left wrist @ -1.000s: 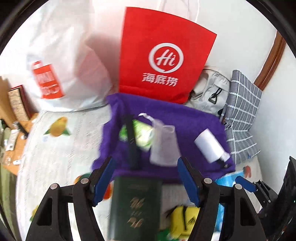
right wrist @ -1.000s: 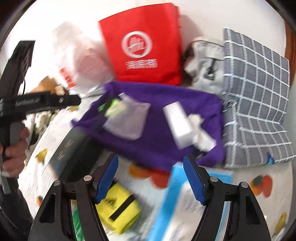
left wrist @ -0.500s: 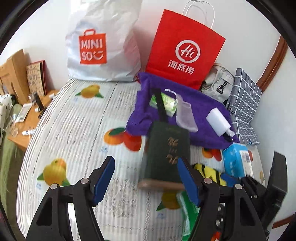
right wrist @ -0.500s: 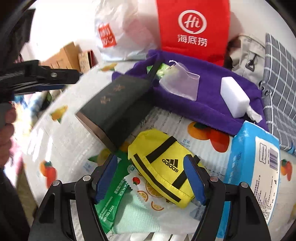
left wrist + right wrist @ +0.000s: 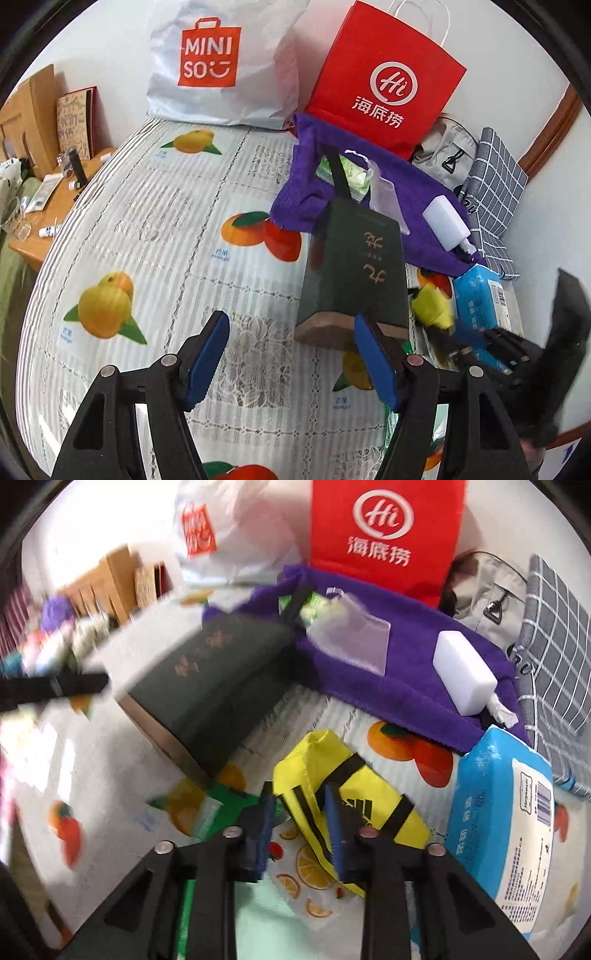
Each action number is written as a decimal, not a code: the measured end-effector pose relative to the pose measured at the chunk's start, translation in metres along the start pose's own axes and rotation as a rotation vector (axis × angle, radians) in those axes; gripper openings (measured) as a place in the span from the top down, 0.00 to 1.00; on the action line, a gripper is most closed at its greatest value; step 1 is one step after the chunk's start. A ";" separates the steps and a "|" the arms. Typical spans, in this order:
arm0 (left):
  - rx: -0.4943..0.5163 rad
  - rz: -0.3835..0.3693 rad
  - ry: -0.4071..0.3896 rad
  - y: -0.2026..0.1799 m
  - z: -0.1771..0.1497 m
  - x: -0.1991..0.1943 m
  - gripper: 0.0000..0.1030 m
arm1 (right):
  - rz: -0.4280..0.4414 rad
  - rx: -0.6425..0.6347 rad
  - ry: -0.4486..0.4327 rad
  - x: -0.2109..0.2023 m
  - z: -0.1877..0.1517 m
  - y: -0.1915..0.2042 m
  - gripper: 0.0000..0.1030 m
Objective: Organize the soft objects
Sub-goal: 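Withdraw both tools and reach the right tool toward the yellow pouch, then grasp the yellow pouch with the right tool while the left tool grasps the green packet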
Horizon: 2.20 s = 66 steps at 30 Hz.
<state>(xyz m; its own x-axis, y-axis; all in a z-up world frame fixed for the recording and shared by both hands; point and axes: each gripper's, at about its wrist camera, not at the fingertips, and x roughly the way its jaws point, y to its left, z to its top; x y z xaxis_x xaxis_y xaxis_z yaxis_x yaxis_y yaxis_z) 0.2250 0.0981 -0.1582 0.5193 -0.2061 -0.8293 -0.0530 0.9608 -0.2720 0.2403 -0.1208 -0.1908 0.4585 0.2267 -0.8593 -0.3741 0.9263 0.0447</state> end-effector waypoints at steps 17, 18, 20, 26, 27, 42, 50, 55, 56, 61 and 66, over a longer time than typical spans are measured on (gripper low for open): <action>0.068 -0.005 0.063 -0.047 -0.045 -0.008 0.34 | 0.209 0.237 -0.175 -0.109 -0.036 -0.048 0.85; 0.073 -0.006 0.069 -0.051 -0.048 -0.007 0.34 | 0.215 0.236 -0.175 -0.115 -0.041 -0.049 0.85; 0.077 -0.013 0.084 -0.059 -0.055 -0.004 0.34 | 0.229 0.236 -0.175 -0.124 -0.053 -0.053 0.85; 0.101 -0.065 0.137 -0.086 -0.069 0.014 0.34 | 0.265 0.271 -0.129 -0.129 -0.086 -0.071 0.85; 0.109 -0.068 0.142 -0.090 -0.070 0.016 0.34 | 0.268 0.277 -0.122 -0.129 -0.091 -0.074 0.85; 0.072 -0.053 0.177 -0.111 -0.076 0.055 0.35 | 0.272 0.370 -0.046 -0.112 -0.148 -0.136 0.83; 0.073 -0.026 0.158 -0.111 -0.075 0.056 0.69 | 0.198 0.375 -0.008 -0.096 -0.160 -0.152 0.77; 0.080 -0.033 0.161 -0.106 -0.081 0.047 0.72 | 0.140 0.347 0.020 -0.089 -0.164 -0.145 0.54; 0.082 -0.028 0.157 -0.105 -0.083 0.044 0.72 | 0.117 0.339 0.024 -0.088 -0.164 -0.143 0.52; 0.081 -0.004 0.131 -0.094 -0.090 0.028 0.72 | 0.103 0.347 0.029 -0.092 -0.169 -0.135 0.31; 0.064 0.031 0.109 -0.077 -0.095 0.016 0.72 | 0.103 0.329 0.046 -0.091 -0.172 -0.118 0.22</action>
<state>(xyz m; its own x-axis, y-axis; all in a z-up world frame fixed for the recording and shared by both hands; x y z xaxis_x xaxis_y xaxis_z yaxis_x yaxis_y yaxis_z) 0.1565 0.0030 -0.1962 0.4221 -0.1921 -0.8859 -0.0107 0.9762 -0.2168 0.1042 -0.3021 -0.2056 0.3923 0.3175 -0.8633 -0.1331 0.9483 0.2883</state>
